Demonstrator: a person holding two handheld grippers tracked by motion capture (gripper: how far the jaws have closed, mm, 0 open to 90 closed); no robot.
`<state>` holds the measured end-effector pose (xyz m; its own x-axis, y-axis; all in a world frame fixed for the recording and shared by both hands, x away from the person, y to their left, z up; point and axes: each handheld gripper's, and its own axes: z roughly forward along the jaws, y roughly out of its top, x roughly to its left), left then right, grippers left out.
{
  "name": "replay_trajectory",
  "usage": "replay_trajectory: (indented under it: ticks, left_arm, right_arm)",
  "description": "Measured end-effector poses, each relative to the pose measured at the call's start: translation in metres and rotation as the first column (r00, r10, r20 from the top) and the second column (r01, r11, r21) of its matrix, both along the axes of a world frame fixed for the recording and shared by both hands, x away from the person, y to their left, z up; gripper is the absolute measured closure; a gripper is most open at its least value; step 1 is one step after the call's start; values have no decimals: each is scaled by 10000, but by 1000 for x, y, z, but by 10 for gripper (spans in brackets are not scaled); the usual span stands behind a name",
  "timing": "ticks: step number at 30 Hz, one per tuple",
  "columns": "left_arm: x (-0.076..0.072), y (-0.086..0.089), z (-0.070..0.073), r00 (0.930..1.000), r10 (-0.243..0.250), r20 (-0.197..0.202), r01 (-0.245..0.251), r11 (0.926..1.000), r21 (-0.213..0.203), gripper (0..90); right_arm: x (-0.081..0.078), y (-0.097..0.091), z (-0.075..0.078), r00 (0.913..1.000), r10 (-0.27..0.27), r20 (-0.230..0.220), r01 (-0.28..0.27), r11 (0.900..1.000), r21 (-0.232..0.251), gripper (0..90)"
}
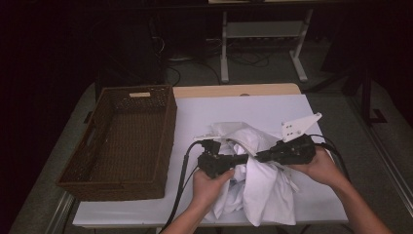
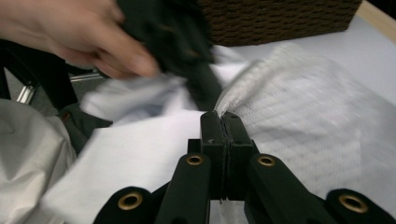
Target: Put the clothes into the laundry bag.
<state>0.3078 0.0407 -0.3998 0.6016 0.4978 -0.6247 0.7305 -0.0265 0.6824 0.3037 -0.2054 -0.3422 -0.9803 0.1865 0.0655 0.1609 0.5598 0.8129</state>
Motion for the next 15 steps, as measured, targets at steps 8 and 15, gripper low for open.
replay_trajectory:
  ticks: [8,15]
  left_arm:
    - [38,-27,-22,9903,1312,-454,-1305,9913,190,832]
    - [27,-1,-3,9993,-145,-348,192,9900,1397,467]
  right_arm:
    - [9,-9,-8,9987,-502,-102,499,9983,-310,885]
    - [21,-17,-20,9911,-1328,-105,1322,9903,-418,885]
